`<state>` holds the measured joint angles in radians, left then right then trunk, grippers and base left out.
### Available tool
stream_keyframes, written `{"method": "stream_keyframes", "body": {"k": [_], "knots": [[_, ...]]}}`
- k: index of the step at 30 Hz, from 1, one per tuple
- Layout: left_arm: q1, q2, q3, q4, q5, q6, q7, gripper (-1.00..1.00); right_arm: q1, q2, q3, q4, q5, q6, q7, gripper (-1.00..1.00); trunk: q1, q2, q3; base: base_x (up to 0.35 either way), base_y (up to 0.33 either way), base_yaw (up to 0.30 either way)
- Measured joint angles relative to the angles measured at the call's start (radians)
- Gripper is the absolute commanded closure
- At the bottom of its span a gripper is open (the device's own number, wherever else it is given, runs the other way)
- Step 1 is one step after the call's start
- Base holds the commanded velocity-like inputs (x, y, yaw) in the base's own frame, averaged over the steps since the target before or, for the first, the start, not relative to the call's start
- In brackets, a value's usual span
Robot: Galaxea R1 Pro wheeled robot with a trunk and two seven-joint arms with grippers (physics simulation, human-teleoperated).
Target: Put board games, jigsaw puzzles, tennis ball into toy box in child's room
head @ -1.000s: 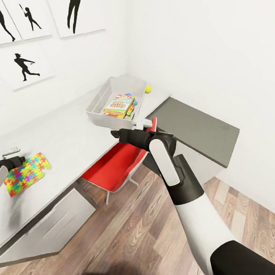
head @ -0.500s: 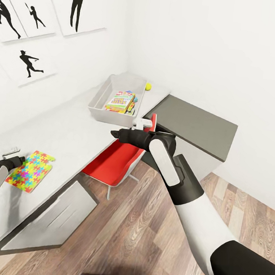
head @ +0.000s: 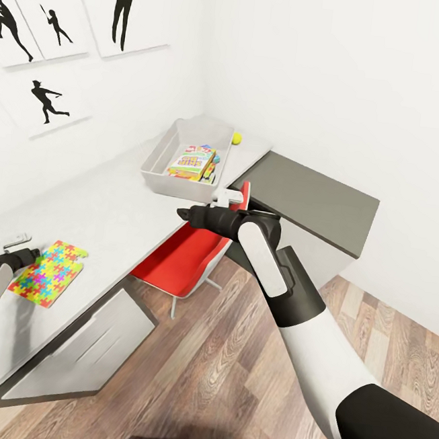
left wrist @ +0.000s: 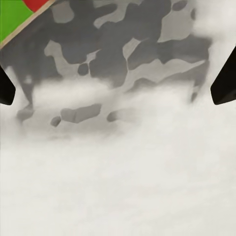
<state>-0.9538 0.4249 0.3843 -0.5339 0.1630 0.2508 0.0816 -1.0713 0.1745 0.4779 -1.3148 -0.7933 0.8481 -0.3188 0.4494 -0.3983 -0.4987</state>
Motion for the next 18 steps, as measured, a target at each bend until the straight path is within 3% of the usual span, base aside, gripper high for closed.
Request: {"method": "stream_keyframes", "body": {"k": [18], "knots": [[-0.002,-0.003,0.037,-0.049,0.029,0.022,0.007,-1.00,0.000,0.000,0.000,0.000,-0.001,0.000,-0.008,-1.00,0.000,0.000,0.000,0.000,0.000,0.000]]}}
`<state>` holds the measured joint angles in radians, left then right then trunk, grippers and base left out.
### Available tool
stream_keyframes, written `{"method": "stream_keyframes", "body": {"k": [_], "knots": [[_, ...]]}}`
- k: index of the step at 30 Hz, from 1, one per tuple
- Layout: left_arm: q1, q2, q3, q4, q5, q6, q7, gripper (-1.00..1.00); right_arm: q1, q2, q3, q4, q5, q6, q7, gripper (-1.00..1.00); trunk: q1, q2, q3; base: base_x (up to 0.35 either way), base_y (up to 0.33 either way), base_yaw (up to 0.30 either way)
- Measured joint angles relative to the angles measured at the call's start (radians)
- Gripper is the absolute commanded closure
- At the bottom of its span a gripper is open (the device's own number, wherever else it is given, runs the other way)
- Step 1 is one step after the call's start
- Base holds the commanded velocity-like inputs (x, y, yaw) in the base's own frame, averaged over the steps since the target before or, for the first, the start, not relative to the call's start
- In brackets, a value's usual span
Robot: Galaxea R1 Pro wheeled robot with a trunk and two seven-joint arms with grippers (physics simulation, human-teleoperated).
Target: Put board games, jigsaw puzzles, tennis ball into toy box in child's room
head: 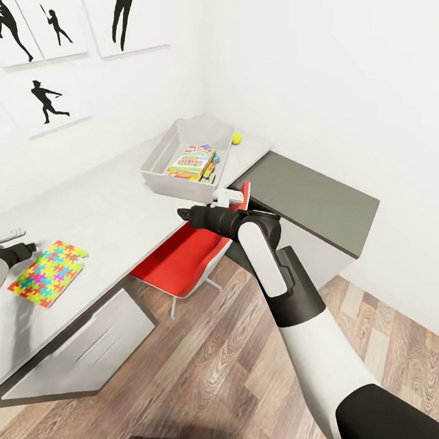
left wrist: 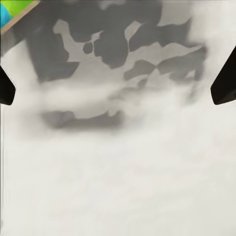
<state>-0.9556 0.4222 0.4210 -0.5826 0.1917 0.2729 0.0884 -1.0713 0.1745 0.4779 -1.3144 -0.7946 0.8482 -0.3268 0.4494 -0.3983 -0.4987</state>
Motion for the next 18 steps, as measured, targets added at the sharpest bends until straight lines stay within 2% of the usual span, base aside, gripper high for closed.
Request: {"method": "stream_keyframes", "body": {"k": [18], "knots": [[-0.013,-0.009,0.003,-0.094,0.002,0.064,0.000,-1.00,0.000,0.000,0.000,0.000,0.001,-0.001,0.000,-1.00,0.000,0.000,0.000,0.000,0.000,0.000]]}}
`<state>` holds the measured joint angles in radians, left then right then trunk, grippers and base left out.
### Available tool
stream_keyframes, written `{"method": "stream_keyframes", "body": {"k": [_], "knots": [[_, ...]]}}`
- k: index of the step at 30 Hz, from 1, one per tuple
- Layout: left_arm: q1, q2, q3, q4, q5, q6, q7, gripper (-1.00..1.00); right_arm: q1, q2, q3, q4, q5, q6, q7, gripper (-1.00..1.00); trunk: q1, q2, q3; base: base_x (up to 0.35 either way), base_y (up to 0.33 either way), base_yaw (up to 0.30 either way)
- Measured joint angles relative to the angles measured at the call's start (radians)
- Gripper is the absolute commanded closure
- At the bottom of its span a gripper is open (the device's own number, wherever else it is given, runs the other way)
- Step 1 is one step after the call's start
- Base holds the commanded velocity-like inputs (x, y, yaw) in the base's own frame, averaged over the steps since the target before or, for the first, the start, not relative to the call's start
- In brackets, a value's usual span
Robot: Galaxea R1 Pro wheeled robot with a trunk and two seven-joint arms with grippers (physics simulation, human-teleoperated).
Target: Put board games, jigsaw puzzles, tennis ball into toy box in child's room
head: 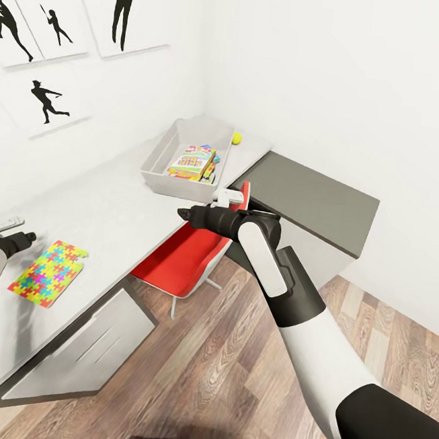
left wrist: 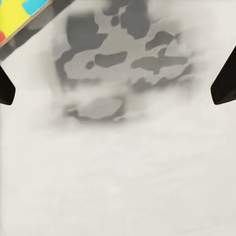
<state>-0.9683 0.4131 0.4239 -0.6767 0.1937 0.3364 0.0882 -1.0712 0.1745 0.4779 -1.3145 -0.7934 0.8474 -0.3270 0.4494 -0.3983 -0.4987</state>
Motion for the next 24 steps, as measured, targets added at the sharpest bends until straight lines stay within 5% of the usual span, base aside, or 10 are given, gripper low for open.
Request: {"method": "stream_keyframes", "body": {"k": [8,15,24], "knots": [[-0.001,-0.007,-0.001,-0.011,0.001,0.003,0.000,-1.00,0.000,0.000,0.000,0.000,-0.002,0.000,0.000,-1.00,0.000,0.000,0.000,0.000,0.000,0.000],[-0.001,-0.045,-0.002,-0.039,0.000,0.003,0.000,-1.00,0.000,0.000,0.000,0.000,-0.004,0.000,0.000,-1.00,0.000,0.000,0.000,0.000,0.000,-0.023],[-0.001,-0.063,-0.004,-0.047,0.000,0.003,-0.004,-1.00,0.000,0.000,0.000,0.000,-0.005,0.001,0.000,-1.00,0.000,0.000,0.001,0.000,0.000,-0.153]]}}
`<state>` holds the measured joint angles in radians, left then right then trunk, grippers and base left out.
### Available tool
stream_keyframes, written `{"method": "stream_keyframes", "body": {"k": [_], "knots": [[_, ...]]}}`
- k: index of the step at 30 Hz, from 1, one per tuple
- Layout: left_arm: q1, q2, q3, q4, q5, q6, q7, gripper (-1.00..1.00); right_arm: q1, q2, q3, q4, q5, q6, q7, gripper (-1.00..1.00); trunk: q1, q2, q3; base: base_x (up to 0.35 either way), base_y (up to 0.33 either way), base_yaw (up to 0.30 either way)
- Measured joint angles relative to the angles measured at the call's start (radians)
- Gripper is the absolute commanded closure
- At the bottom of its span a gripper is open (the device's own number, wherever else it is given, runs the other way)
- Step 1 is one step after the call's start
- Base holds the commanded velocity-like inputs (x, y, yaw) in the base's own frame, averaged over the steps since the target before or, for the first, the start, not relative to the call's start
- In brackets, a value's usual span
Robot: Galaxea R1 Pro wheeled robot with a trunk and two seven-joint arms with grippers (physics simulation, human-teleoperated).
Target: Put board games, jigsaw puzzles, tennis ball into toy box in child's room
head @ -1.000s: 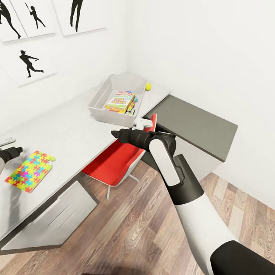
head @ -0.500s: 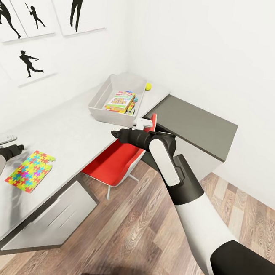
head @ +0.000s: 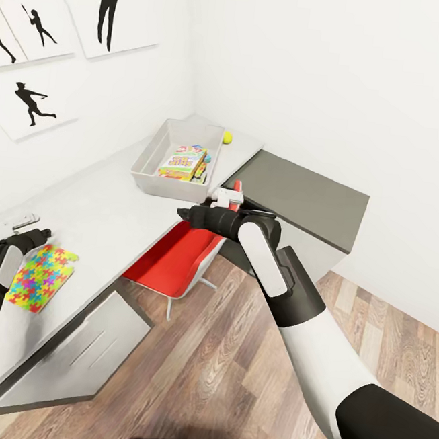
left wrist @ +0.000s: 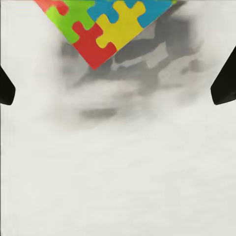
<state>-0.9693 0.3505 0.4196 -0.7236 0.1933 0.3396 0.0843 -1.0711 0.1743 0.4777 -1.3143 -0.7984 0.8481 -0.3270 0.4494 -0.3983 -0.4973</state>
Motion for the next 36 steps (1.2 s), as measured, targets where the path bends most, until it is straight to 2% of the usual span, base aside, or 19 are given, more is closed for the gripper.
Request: {"method": "stream_keyframes", "body": {"k": [14,36], "knots": [[0.000,-0.008,-0.003,-0.002,-0.001,0.000,-0.005,-1.00,0.000,0.000,0.000,0.000,0.003,-0.001,0.000,-1.00,0.000,0.000,0.007,0.000,0.000,-0.222],[0.000,-0.005,-0.006,0.005,-0.007,0.006,0.005,-1.00,0.000,0.000,0.000,0.000,0.003,-0.001,0.000,-1.00,0.000,0.000,0.008,0.000,0.000,-0.015]]}}
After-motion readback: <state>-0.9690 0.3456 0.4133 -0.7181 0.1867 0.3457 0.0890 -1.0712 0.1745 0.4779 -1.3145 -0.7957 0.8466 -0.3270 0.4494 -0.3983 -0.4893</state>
